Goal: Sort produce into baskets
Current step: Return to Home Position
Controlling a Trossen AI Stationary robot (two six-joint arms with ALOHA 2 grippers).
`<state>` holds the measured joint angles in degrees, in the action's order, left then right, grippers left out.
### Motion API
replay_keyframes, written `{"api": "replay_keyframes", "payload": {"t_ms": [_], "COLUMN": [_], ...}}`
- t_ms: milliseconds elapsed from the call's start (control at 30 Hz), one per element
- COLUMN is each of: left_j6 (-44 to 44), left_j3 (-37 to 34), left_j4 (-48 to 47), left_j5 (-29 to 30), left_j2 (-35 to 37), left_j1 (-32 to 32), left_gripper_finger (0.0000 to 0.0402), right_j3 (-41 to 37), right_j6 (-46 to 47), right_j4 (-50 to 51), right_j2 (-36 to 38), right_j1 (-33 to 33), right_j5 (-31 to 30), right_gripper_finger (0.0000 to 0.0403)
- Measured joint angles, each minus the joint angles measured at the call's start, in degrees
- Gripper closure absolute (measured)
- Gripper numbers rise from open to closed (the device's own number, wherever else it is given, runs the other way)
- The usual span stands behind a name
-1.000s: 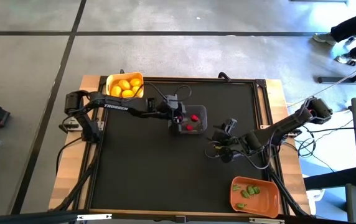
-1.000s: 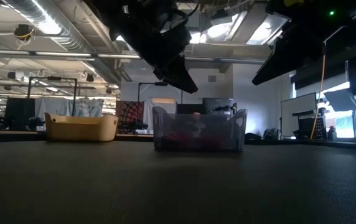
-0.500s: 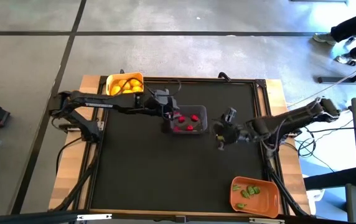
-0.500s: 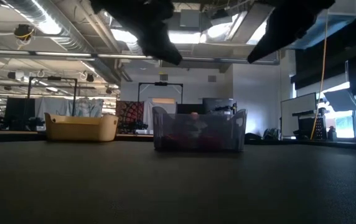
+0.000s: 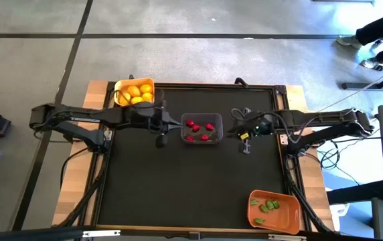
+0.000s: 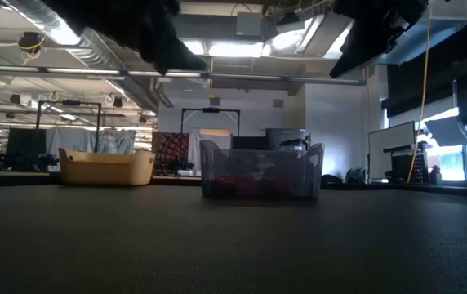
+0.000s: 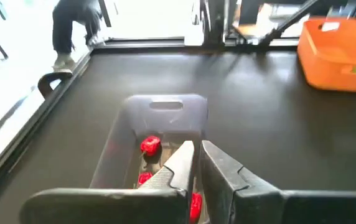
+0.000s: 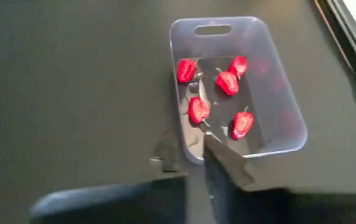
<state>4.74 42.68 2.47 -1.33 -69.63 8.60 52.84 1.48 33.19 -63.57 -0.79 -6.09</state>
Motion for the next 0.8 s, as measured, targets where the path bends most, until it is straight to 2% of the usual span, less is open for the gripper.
{"api": "replay_keyframes", "payload": {"t_ms": [100, 267, 400, 533, 700, 800], "left_j6": [-1.21, -1.54, 0.93, 2.43, -1.68, -0.02], "left_j3": [-3.49, -7.80, -10.03, -10.03, -10.04, -10.79], "left_j4": [2.19, 2.67, 1.91, 0.82, -0.56, 2.11], "left_j5": [0.01, 0.03, 0.40, 0.75, 0.72, -2.67], "left_j2": [4.47, 11.60, 16.00, 17.78, 18.22, 18.53], "left_j1": [0.00, 0.00, 0.04, 0.00, -0.04, -0.04], "left_gripper_finger": [0.0384, 0.0387, 0.0387, 0.0390, 0.0391, 0.0391], "right_j3": [-0.09, -5.55, -11.97, -18.87, -26.75, -30.53], "right_j6": [-0.70, -0.51, 1.52, 3.30, 3.17, 4.33], "right_j4": [-0.17, -4.33, -7.68, -14.33, -20.57, -20.70], "right_j2": [1.92, 8.13, 15.31, 23.35, 35.78, 43.10], "right_j1": [1.14, 1.24, 1.22, 1.22, 1.20, 1.21], "right_j5": [0.94, 1.12, 0.97, 1.14, 1.16, 1.18], "right_gripper_finger": [0.0397, 0.0376, 0.0374, 0.0380, 0.0384, 0.0384]}}
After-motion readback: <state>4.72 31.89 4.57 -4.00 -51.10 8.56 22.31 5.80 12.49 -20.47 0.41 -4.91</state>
